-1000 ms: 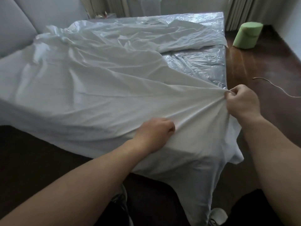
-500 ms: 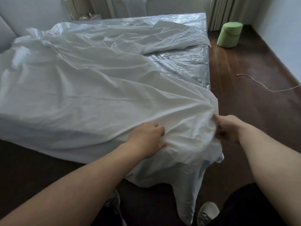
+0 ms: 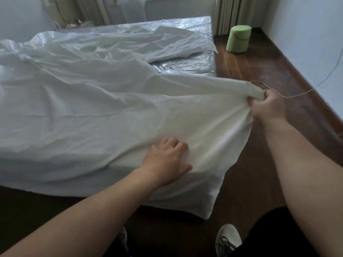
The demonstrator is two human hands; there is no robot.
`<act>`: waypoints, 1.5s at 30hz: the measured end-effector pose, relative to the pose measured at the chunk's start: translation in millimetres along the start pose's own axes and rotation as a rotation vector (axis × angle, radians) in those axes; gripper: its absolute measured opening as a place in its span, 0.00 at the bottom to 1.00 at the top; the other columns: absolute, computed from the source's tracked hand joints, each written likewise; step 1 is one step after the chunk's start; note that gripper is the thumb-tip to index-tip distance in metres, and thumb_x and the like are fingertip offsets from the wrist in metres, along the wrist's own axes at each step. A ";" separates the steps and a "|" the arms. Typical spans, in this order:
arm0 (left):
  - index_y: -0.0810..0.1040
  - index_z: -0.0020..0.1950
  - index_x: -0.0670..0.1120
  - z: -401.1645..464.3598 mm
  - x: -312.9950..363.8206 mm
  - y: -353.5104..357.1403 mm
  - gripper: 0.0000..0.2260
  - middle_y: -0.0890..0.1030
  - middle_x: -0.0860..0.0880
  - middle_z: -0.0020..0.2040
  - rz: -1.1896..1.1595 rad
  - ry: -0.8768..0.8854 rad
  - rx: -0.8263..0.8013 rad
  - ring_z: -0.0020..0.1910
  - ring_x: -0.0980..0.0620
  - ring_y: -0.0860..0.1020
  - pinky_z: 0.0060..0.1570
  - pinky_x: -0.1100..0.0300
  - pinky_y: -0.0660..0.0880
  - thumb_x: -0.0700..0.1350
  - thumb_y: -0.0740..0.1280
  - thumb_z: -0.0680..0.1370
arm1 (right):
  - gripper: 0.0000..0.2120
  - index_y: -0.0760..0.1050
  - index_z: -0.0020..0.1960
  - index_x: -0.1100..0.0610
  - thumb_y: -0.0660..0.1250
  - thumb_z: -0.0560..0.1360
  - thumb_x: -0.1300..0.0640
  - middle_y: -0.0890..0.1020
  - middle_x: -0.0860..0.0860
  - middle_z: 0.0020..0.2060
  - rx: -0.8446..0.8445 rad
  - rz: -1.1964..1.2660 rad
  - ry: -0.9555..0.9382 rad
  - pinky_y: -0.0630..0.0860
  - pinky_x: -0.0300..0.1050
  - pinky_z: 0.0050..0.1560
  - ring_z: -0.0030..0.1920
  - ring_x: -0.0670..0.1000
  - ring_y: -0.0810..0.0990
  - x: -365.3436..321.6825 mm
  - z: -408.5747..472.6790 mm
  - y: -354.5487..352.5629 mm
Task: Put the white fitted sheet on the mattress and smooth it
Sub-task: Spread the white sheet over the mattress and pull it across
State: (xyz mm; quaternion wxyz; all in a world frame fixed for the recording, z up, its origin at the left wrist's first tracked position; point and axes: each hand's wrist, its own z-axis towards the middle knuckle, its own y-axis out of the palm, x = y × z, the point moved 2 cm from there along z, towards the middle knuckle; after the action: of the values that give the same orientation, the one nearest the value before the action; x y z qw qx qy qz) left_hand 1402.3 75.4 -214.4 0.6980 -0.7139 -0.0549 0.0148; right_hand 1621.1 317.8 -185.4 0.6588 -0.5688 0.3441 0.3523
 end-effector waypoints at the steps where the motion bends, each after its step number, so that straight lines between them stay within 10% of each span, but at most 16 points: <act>1: 0.72 0.66 0.55 0.1 4.6 2.4 0.23 0.73 0.50 0.64 0.035 0.028 0.000 0.66 0.44 0.71 0.59 0.49 0.74 0.65 0.65 0.76 | 0.22 0.76 0.63 0.59 0.72 0.73 0.49 0.81 0.57 0.56 -0.089 -0.096 0.120 0.78 0.49 0.50 0.52 0.57 0.80 19.8 -2.1 5.4; 5: 0.77 0.59 0.52 3.3 12.1 3.6 0.12 0.78 0.49 0.58 -0.004 0.054 0.049 0.59 0.44 0.77 0.52 0.51 0.75 0.57 0.63 0.81 | 0.39 0.64 0.76 0.60 0.70 0.75 0.39 0.71 0.64 0.69 -0.372 -0.494 0.387 0.84 0.54 0.42 0.56 0.65 0.79 55.8 -25.0 9.4; 8: 0.78 0.56 0.51 6.5 16.2 1.1 0.08 0.81 0.47 0.55 -0.098 0.069 -0.008 0.56 0.42 0.78 0.49 0.53 0.73 0.52 0.62 0.82 | 0.33 0.64 0.78 0.56 0.65 0.79 0.40 0.67 0.61 0.74 -0.306 -0.461 0.002 0.71 0.59 0.68 0.71 0.64 0.71 8.1 -38.8 19.5; 11: 0.80 0.55 0.51 5.4 17.1 -8.4 0.08 0.83 0.48 0.53 -0.218 0.126 -0.126 0.53 0.45 0.79 0.49 0.53 0.74 0.51 0.64 0.81 | 0.26 0.69 0.75 0.53 0.62 0.81 0.42 0.68 0.56 0.76 -0.402 -0.369 -0.437 0.60 0.57 0.76 0.76 0.59 0.64 -52.8 -85.6 53.4; 16: 0.81 0.58 0.49 -9.2 -50.1 -32.7 0.11 0.82 0.47 0.56 -0.258 -0.155 0.121 0.57 0.45 0.79 0.55 0.51 0.75 0.50 0.62 0.81 | 0.25 0.62 0.78 0.41 0.55 0.82 0.40 0.51 0.46 0.83 -0.578 -0.446 -0.769 0.41 0.64 0.79 0.82 0.52 0.43 -107.8 -157.3 120.2; 20: 0.69 0.72 0.48 -39.4 -125.5 -12.2 0.26 0.71 0.44 0.71 -0.134 -0.536 -0.105 0.70 0.40 0.70 0.69 0.45 0.69 0.57 0.62 0.76 | 0.36 0.51 0.82 0.40 0.53 0.78 0.28 0.43 0.47 0.83 -0.792 -0.666 -0.782 0.42 0.69 0.78 0.82 0.54 0.39 -95.2 -180.6 149.2; 25: 0.39 0.83 0.54 -69.9 -111.2 14.8 0.47 0.36 0.45 0.83 -0.026 -0.361 -0.368 0.81 0.37 0.39 0.78 0.36 0.45 0.70 0.61 0.75 | 0.57 0.35 0.81 0.40 0.68 0.67 0.26 0.38 0.44 0.82 -1.068 -1.019 -0.907 0.46 0.67 0.78 0.82 0.54 0.39 -70.1 -190.9 142.6; 28: 0.41 0.83 0.57 -72.2 -77.4 12.2 0.44 0.36 0.50 0.83 -0.068 -0.088 -0.388 0.81 0.40 0.36 0.77 0.37 0.40 0.67 0.65 0.78 | 0.56 0.39 0.82 0.38 0.73 0.67 0.31 0.43 0.43 0.82 -1.077 -1.093 -0.805 0.56 0.62 0.79 0.82 0.55 0.46 -74.1 -178.9 124.2; 31: 0.71 0.77 0.53 -69.1 -64.9 -7.1 0.25 0.68 0.50 0.78 -0.290 0.092 -0.236 0.77 0.46 0.66 0.75 0.43 0.62 0.58 0.67 0.80 | 0.29 0.69 0.73 0.40 0.68 0.74 0.35 0.73 0.45 0.72 -0.963 -0.994 -0.800 0.73 0.50 0.65 0.69 0.51 0.73 -91.8 -175.3 113.8; 35: 0.80 0.67 0.50 -71.3 -96.6 -40.6 0.16 0.83 0.50 0.61 -0.423 -0.138 -0.149 0.59 0.50 0.80 0.58 0.54 0.75 0.55 0.65 0.82 | 0.01 0.78 0.48 0.38 0.69 0.78 0.45 0.83 0.39 0.45 -0.713 -0.318 -0.812 0.72 0.46 0.45 0.44 0.46 0.81 -114.4 -187.5 128.7; 40: 0.70 0.76 0.50 -79.4 -174.9 -35.5 0.27 0.71 0.45 0.74 -0.257 -0.454 -0.151 0.73 0.43 0.69 0.73 0.47 0.67 0.57 0.66 0.79 | 0.22 0.73 0.68 0.37 0.68 0.75 0.39 0.76 0.47 0.66 -0.682 -0.468 -1.076 0.72 0.55 0.66 0.66 0.56 0.74 -131.8 -220.8 166.6; 45: 0.64 0.79 0.58 -70.3 -179.4 -17.9 0.30 0.64 0.46 0.78 -0.182 -0.545 -0.219 0.75 0.38 0.63 0.73 0.41 0.64 0.61 0.62 0.76 | 0.24 0.64 0.72 0.32 0.58 0.77 0.31 0.68 0.45 0.71 -0.819 -0.775 -0.872 0.68 0.53 0.70 0.70 0.54 0.67 -115.1 -209.8 176.3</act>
State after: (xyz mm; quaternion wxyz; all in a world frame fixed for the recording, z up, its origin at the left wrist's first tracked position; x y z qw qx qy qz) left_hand 1229.9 -11.9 -204.7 0.5747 -0.7468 -0.3051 0.1373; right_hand 1399.9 119.9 -200.9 0.5476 -0.6593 -0.3377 0.3890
